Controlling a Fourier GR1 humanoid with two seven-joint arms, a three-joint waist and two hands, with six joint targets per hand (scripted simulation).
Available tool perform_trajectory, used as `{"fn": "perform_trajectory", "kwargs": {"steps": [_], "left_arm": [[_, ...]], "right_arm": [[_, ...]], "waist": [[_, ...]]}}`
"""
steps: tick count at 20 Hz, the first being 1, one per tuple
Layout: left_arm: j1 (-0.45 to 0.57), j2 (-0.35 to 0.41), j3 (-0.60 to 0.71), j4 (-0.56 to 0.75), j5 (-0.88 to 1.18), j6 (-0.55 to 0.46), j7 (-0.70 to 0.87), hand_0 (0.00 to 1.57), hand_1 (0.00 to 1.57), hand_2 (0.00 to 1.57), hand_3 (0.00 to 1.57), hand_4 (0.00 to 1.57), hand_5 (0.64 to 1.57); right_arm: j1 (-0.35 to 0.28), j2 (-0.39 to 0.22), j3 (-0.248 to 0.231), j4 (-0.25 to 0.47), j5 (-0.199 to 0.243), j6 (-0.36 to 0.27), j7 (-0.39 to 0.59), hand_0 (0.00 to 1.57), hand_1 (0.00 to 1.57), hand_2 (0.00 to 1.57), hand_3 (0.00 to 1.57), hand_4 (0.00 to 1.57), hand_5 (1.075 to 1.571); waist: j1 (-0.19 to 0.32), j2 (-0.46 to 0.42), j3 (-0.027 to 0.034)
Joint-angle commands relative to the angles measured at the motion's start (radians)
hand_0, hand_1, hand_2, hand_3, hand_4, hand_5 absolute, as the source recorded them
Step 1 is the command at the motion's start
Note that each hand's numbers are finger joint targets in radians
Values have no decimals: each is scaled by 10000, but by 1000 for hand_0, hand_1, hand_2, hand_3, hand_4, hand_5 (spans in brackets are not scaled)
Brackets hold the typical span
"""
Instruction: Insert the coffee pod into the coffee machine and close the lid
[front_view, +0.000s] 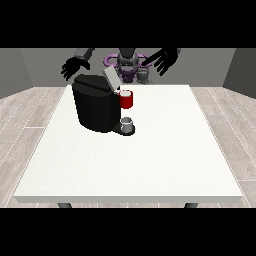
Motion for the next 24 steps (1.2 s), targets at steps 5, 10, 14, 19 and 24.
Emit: {"fn": "perform_trajectory", "kwargs": {"steps": [5, 10, 14, 19, 24], "left_arm": [[2285, -1391, 951, -170, 1609, -64, -1048, 0, 0, 0, 0, 0, 1571], [2841, -1611, 1396, -298, 2317, -174, -530, 0, 0, 0, 0, 215, 1571], [3423, -1991, 1106, -789, 2515, -441, -332, 0, 0, 0, 0, 0, 1571], [4171, -2379, 1052, -1578, 3137, -797, -662, 0, 0, 0, 0, 57, 1571], [5024, -2133, 677, -2561, 3660, -948, -455, 0, 0, 0, 0, 0, 1571]], "right_arm": [[41, -890, 54, -713, -213, 947, 719, 0, 0, 0, 0, 289, 1571], [-61, -900, 679, -1462, -52, 1266, 1445, 0, 0, 0, 0, 43, 1571], [-418, -1125, 538, -1410, -281, 1613, 1667, 0, 0, 0, 0, 0, 1571], [-600, -979, 921, -1302, 280, 1496, 1361, 0, 0, 0, 0, 137, 1571], [-675, -768, 1096, -1100, 319, 1689, 1262, 0, 0, 0, 0, 0, 1571]], "waist": [[1103, -1660, 2], [1236, -2139, 8], [1912, -2161, 13], [2416, -1878, 13], [2468, -1606, 13]]}}
